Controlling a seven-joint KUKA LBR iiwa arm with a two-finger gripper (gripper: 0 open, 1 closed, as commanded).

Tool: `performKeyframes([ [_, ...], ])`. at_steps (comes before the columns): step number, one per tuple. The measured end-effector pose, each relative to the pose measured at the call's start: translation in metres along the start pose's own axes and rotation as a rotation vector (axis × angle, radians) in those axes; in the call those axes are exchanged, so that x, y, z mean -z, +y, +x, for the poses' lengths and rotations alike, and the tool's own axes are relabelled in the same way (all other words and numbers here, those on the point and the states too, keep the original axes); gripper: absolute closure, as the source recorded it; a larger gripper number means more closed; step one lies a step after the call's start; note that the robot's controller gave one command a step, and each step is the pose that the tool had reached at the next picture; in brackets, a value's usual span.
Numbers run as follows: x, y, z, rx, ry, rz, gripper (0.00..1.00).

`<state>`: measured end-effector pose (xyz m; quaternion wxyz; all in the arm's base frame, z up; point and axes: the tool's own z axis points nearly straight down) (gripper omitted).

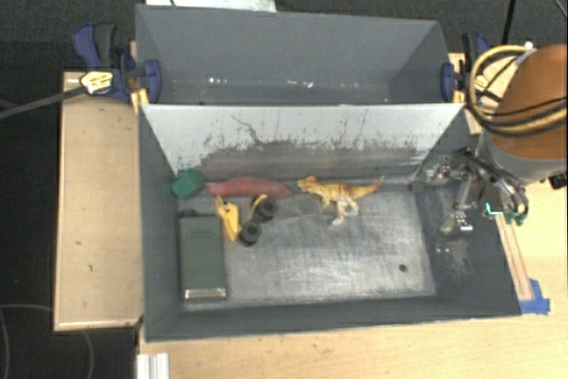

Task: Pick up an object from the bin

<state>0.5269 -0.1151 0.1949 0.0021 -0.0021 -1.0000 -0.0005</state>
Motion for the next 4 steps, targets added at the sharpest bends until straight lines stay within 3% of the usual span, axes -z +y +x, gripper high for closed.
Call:
performKeyframes([
  [1,0.004,0.000,-0.002,0.004,-0.008,0.002,0.00],
  [2,-0.057,0.049,-0.028,0.094,-0.012,0.002,0.00],
  [3,-0.048,0.115,-0.035,0.077,-0.008,-0.001,0.00],
  [4,-0.074,0.108,-0.059,-0.058,-0.010,0.000,0.00],
])
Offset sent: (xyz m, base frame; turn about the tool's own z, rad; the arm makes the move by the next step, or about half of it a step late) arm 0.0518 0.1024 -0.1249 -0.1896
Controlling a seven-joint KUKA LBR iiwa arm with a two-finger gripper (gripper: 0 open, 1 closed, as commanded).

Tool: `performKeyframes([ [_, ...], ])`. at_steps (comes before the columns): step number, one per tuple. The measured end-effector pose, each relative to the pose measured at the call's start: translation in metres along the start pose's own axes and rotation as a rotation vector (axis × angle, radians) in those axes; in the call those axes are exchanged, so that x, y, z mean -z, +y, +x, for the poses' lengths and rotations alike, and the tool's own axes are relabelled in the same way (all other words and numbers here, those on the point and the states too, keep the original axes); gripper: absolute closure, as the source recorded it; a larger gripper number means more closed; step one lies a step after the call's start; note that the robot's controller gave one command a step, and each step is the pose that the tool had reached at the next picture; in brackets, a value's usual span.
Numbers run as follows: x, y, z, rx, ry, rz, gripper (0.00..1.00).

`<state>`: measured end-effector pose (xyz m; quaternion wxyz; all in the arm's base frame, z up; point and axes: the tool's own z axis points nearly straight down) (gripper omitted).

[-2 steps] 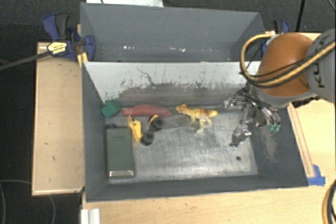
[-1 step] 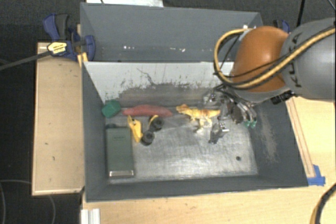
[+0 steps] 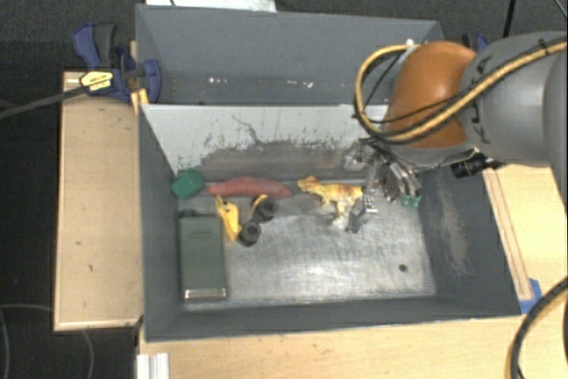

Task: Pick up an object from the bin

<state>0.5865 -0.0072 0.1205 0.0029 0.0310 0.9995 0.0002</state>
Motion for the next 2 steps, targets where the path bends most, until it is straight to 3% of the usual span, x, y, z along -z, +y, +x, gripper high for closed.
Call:
performKeyframes([
  [1,-0.043,0.014,-0.003,0.086,-0.001,0.000,0.00],
  [2,-0.046,0.018,0.011,-0.218,-0.008,-0.002,1.00],
])
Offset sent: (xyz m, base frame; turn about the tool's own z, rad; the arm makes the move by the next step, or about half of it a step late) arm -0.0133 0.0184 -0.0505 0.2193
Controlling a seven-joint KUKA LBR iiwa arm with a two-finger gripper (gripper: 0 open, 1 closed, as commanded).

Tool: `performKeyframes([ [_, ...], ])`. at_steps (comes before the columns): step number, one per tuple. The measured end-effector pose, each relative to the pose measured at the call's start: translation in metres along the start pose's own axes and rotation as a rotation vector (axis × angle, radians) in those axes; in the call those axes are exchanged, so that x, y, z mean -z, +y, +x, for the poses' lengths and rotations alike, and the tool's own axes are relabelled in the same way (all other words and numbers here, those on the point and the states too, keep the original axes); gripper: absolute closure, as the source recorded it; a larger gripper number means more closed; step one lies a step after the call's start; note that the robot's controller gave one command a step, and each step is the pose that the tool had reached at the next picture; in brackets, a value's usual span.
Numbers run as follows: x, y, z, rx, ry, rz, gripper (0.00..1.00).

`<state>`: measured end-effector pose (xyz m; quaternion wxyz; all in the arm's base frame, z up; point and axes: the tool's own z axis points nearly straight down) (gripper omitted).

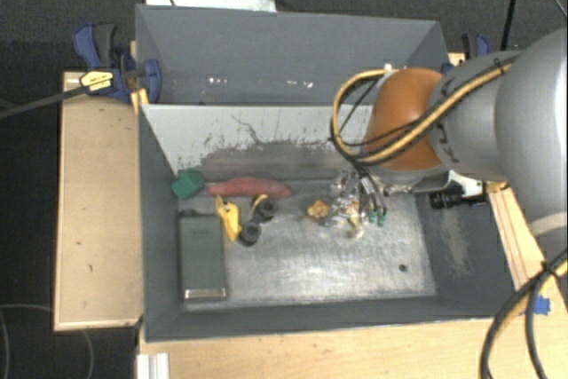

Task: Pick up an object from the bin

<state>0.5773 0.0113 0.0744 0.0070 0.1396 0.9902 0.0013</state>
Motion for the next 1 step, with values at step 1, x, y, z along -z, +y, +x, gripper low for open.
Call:
performKeyframes([
  [1,0.0000,0.0000,0.0000,0.000,0.000,0.000,1.00],
])
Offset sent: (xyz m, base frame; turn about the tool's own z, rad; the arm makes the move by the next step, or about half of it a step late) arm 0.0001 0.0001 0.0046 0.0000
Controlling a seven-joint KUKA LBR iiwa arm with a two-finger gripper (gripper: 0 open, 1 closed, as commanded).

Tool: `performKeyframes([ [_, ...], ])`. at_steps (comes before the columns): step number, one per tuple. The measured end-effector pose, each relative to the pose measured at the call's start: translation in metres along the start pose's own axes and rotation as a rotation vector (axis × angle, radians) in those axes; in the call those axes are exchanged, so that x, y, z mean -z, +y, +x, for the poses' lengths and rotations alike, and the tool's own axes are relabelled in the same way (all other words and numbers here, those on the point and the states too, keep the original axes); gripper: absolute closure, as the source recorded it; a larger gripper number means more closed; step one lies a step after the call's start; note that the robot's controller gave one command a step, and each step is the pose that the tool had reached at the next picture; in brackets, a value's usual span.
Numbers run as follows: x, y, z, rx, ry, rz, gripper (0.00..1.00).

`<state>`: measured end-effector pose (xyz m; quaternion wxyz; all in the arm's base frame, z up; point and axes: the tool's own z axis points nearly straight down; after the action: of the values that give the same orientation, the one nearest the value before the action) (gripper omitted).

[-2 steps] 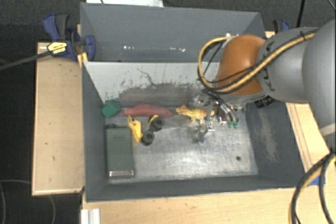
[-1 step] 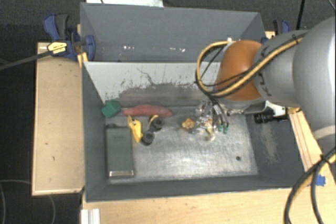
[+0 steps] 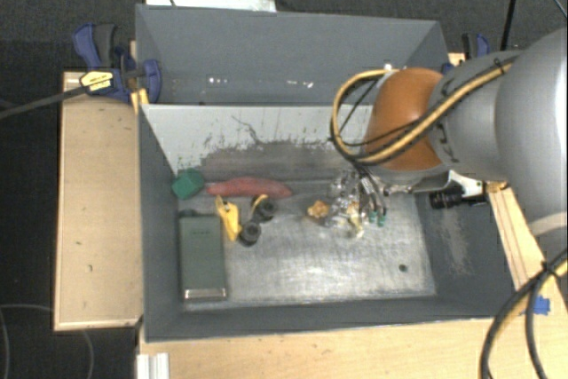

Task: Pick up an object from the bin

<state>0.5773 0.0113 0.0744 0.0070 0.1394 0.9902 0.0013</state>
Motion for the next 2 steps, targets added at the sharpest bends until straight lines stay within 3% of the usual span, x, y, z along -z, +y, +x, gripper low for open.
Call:
performKeyframes([
  [2,0.0039,-0.0002,0.0005,0.002,0.007,0.002,1.00],
])
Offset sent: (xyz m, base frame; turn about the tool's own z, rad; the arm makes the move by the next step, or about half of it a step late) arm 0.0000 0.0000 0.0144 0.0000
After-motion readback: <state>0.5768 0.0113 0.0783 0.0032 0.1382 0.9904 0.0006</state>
